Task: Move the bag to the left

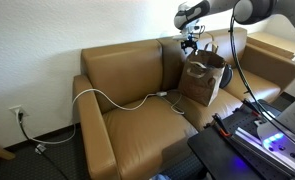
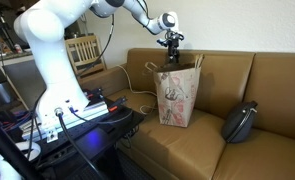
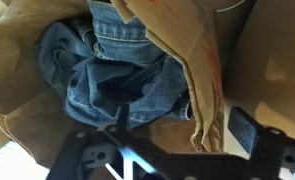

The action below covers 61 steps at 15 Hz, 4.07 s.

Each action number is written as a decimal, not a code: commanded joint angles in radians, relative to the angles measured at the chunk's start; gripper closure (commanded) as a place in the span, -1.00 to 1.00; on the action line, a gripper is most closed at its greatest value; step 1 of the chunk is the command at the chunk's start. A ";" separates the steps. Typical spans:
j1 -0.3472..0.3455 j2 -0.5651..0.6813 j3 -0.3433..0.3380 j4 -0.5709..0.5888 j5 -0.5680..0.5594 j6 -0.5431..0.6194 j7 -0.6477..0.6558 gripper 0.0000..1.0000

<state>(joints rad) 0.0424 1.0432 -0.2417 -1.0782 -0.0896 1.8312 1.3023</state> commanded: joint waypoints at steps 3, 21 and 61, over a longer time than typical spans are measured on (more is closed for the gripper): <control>-0.008 0.109 0.005 0.108 -0.011 0.040 0.080 -1.00; -0.043 0.213 -0.017 0.249 0.007 -0.001 0.208 0.98; 0.248 -0.719 0.291 -0.549 -0.380 -0.173 -0.589 1.00</control>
<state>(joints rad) 0.3013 0.3729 0.0173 -1.5891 -0.4605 1.6883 0.8414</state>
